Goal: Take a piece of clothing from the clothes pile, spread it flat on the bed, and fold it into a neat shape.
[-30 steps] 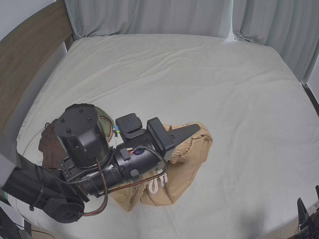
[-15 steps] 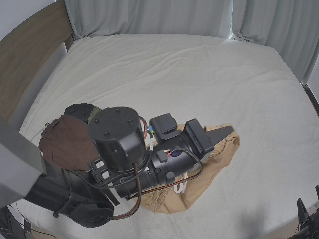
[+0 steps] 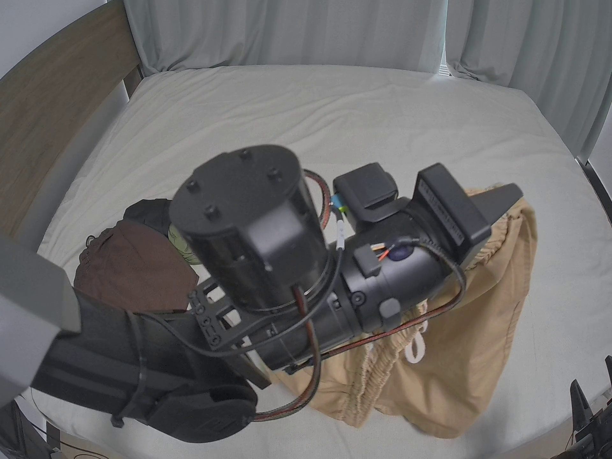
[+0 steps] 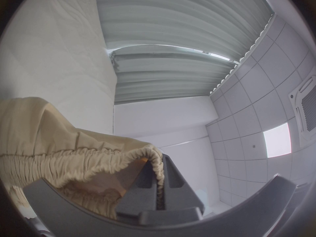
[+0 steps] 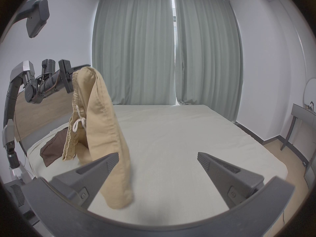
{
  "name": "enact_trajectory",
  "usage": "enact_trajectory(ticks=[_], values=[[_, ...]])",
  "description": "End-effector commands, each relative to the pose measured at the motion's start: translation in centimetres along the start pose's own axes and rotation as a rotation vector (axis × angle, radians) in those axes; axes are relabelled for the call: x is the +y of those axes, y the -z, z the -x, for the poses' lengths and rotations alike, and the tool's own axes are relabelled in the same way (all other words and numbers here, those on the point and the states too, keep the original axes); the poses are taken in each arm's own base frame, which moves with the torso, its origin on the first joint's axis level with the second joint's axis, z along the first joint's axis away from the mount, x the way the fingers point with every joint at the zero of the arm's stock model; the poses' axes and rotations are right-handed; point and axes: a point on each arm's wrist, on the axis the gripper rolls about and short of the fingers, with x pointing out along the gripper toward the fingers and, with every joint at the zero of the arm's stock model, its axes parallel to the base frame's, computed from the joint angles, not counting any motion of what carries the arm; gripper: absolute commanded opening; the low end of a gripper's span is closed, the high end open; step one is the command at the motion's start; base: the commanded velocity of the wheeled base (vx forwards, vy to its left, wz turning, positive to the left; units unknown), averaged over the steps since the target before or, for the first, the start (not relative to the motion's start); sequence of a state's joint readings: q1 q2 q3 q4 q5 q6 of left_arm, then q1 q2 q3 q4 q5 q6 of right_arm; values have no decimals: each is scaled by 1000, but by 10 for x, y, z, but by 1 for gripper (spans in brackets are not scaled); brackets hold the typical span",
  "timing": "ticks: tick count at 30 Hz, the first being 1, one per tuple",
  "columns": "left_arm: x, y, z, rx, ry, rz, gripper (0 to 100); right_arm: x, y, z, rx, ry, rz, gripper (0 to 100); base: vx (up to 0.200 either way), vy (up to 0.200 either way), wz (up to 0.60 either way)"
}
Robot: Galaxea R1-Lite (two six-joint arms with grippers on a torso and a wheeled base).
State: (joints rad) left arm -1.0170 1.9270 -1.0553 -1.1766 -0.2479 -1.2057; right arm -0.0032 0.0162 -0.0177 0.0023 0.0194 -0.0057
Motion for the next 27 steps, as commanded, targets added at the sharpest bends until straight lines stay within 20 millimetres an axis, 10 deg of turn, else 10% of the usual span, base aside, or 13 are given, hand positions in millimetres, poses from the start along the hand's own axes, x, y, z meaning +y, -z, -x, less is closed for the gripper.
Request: enact_trajectory(ticks=[1,15,27], values=[[-11,-1,-15,-8,64,-9,0,0,5,-1,8,-1,0,100,0,0,0],[-46,-6,-24,-33,166,-2,0,0,5,-1,8,-1,0,100,0,0,0],[20,-53,36,-157,-84,-60,0,0,5,0,7,-1,0,100,0,0,0]])
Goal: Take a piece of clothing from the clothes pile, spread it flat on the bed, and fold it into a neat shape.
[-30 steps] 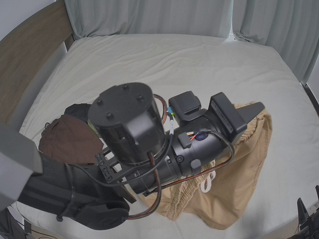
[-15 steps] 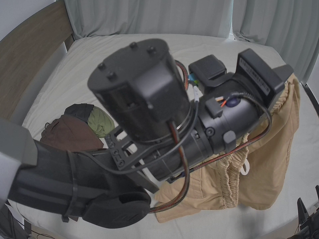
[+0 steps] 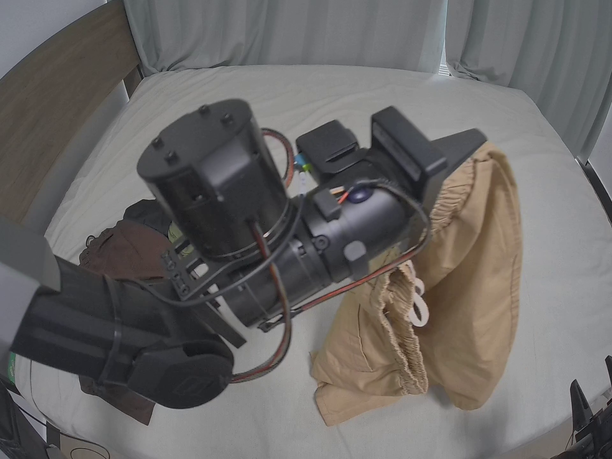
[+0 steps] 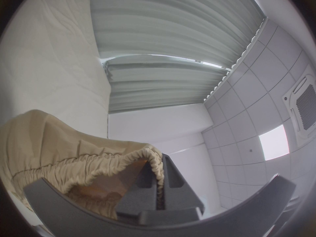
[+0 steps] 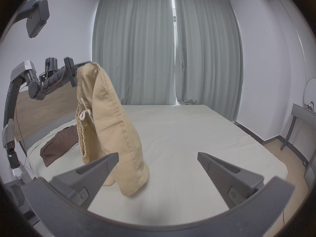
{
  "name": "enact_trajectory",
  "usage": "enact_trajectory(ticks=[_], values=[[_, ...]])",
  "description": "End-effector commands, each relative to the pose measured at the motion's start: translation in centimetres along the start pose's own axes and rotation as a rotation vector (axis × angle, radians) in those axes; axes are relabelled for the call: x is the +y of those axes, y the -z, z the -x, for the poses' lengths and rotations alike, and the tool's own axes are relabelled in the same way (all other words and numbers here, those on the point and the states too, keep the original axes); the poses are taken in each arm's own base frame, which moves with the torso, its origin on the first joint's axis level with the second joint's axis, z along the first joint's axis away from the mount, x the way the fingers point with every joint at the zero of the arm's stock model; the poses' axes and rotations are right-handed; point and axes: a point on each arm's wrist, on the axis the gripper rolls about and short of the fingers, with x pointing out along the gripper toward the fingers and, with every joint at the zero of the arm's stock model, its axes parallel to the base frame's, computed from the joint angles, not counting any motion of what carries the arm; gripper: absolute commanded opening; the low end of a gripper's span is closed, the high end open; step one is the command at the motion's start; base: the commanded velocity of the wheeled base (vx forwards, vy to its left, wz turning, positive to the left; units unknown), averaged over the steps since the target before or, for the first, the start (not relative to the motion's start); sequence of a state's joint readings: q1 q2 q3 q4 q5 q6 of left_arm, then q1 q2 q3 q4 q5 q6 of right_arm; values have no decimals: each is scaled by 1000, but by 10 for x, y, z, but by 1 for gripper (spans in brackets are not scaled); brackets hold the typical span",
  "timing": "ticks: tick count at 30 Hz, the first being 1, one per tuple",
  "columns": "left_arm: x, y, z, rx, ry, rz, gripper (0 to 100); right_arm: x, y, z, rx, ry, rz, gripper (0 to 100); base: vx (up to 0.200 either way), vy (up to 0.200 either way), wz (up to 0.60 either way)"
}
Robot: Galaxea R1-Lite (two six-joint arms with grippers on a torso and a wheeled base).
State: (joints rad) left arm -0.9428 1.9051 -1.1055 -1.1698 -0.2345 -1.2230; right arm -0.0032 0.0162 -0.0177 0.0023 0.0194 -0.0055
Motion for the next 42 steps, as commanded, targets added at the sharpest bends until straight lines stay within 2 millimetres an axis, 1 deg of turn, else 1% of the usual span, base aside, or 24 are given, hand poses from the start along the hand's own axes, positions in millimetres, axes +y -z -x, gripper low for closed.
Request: enact_trajectory(ticks=[1,3,7,9,10,11,12,13,14,16,22,23,26,30,36,38,42], values=[[35,-23,35,-64,-119,-51,0,0,5,0,7,-1,0,100,0,0,0],[46,-25,44,-75,-141,-69,0,0,5,-1,8,-1,0,100,0,0,0],[75,-22,54,-92,-171,-98,0,0,5,-1,8,-1,0,100,0,0,0],[89,-24,60,-110,-184,-132,0,0,5,-1,8,-1,0,100,0,0,0],[89,-24,60,-110,-184,-132,0,0,5,-1,8,-1,0,100,0,0,0],[102,-28,66,-129,-199,-156,0,0,5,-1,8,-1,0,100,0,0,0],[105,-29,68,-138,-201,-164,0,0,5,-1,8,-1,0,100,0,0,0],[105,-29,68,-138,-201,-164,0,0,5,-1,8,-1,0,100,0,0,0],[109,-27,73,-138,-216,-165,0,0,5,0,7,-1,0,100,0,0,0],[109,-26,76,-137,-227,-162,0,0,5,0,7,-1,2,100,0,0,0],[118,-45,90,-200,-281,-196,0,0,5,0,7,-1,0,100,0,0,0],[118,-46,90,-203,-284,-198,0,0,5,-1,7,-1,0,100,0,0,0],[125,-56,104,-241,-340,-220,0,0,5,0,7,-1,2,100,0,0,0],[133,-65,122,-267,-404,-236,0,0,5,0,5,-1,1,100,0,0,0],[140,-68,152,-271,-512,-271,0,0,5,0,7,1,2,100,0,0,0],[140,-69,157,-277,-528,-271,0,0,5,0,7,1,2,100,0,0,0],[145,-65,165,-258,-569,-278,0,0,5,-1,8,1,2,100,0,0,0]])
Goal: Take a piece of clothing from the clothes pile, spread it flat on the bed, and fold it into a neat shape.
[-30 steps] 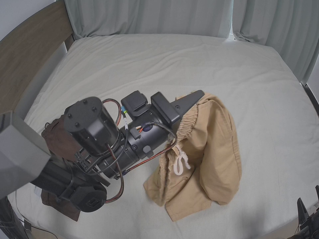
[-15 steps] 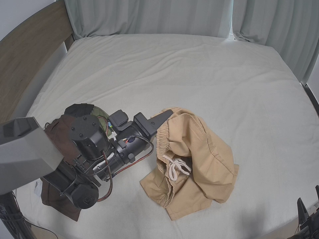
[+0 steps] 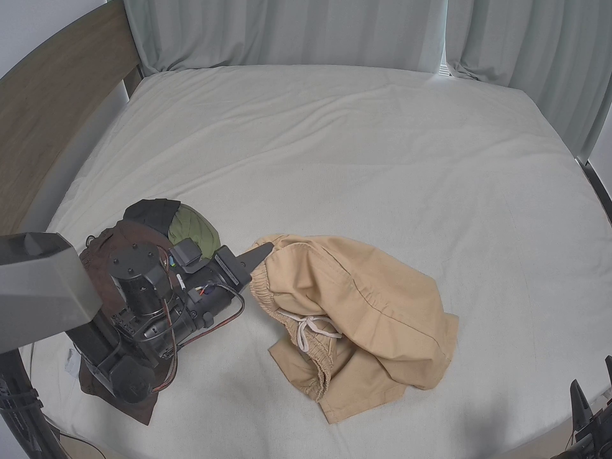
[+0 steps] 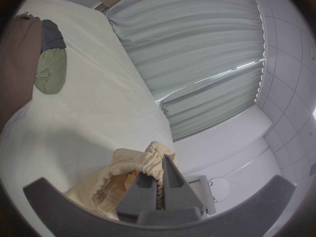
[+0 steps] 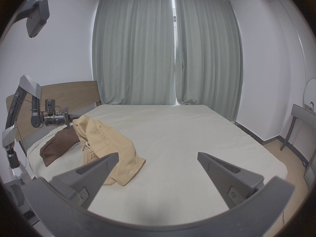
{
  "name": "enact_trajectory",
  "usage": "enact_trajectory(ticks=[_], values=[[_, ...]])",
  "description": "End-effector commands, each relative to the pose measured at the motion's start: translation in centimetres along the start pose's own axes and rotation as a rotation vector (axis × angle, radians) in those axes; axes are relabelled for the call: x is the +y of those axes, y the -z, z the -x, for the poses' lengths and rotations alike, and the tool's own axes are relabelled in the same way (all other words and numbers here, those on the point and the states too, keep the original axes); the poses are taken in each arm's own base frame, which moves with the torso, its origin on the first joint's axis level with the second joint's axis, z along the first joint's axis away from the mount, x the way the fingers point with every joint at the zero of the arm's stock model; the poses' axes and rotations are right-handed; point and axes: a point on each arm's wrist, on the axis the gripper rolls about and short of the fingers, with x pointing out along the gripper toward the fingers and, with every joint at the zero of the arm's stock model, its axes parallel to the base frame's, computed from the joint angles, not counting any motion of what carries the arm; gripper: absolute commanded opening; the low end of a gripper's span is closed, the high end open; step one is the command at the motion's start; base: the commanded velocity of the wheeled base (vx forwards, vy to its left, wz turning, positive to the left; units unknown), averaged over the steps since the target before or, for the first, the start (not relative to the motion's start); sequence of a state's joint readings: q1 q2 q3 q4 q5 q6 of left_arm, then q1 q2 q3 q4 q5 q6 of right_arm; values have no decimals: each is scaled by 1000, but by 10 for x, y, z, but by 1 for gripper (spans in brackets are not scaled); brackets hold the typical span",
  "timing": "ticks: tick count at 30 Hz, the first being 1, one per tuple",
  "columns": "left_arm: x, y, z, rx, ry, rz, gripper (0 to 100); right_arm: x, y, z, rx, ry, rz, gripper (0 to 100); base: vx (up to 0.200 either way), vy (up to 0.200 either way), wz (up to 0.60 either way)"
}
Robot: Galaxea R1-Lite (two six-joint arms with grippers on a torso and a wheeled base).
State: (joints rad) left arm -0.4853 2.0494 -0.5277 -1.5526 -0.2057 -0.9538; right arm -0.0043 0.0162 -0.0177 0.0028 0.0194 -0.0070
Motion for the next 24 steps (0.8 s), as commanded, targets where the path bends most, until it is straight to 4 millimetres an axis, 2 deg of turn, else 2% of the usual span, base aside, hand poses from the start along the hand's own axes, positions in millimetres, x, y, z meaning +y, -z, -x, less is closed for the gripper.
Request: enact_trajectory(ticks=[1,14,21,24], values=[[11,1,10,16,-52,-33,0,0,5,-1,8,0,0,100,0,0,0],[43,-26,22,-40,-151,-152,0,0,5,-1,8,0,0,100,0,0,0],[69,-30,24,-27,-220,-242,0,0,5,-1,6,0,1,100,0,0,0],[71,-29,24,-23,-224,-249,0,0,5,-1,6,1,1,100,0,0,0]])
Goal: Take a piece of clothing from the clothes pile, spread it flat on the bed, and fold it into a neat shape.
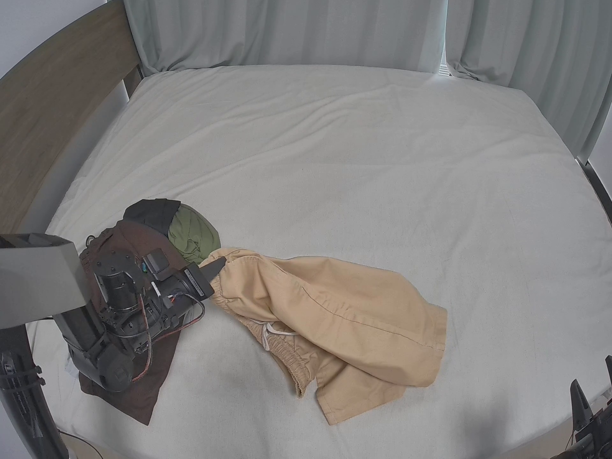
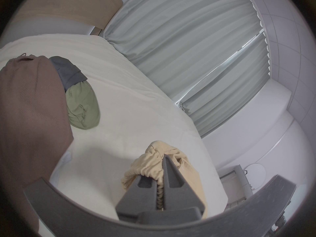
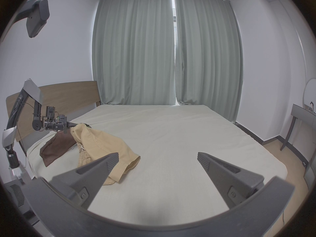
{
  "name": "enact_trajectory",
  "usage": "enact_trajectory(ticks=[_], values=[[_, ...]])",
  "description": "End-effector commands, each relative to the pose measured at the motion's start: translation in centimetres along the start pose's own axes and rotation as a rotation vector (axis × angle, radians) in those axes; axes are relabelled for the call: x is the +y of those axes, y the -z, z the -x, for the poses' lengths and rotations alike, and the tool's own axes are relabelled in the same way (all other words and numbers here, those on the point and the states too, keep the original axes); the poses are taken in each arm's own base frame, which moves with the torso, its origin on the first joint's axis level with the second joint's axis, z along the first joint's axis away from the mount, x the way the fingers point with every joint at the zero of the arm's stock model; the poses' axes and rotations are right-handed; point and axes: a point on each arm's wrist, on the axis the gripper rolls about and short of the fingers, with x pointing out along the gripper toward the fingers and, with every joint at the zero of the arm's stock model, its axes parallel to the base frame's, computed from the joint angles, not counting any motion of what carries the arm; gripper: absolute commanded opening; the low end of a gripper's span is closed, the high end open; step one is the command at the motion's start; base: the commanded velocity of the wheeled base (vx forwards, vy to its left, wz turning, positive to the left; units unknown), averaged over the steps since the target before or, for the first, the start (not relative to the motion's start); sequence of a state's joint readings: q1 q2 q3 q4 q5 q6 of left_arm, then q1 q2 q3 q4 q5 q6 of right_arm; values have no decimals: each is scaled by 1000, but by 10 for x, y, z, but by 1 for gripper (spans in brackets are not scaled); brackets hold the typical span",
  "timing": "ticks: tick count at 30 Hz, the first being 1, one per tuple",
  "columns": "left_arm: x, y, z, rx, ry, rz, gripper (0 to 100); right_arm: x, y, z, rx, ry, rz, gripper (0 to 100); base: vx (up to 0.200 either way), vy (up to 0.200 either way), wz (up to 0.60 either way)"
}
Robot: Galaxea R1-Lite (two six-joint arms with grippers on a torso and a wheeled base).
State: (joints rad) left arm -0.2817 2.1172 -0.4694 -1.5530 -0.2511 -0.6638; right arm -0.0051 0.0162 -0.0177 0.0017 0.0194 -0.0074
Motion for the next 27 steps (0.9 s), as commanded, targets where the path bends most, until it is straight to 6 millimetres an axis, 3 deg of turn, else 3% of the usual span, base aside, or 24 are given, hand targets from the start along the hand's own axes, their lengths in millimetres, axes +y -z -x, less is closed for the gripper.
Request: enact_trajectory(ticks=[1,27], values=[[9,4,-2,11,-25,3,0,0,5,-1,7,0,0,100,0,0,0],[11,7,-3,22,-33,-69,0,0,5,-1,9,5,17,100,0,0,0]])
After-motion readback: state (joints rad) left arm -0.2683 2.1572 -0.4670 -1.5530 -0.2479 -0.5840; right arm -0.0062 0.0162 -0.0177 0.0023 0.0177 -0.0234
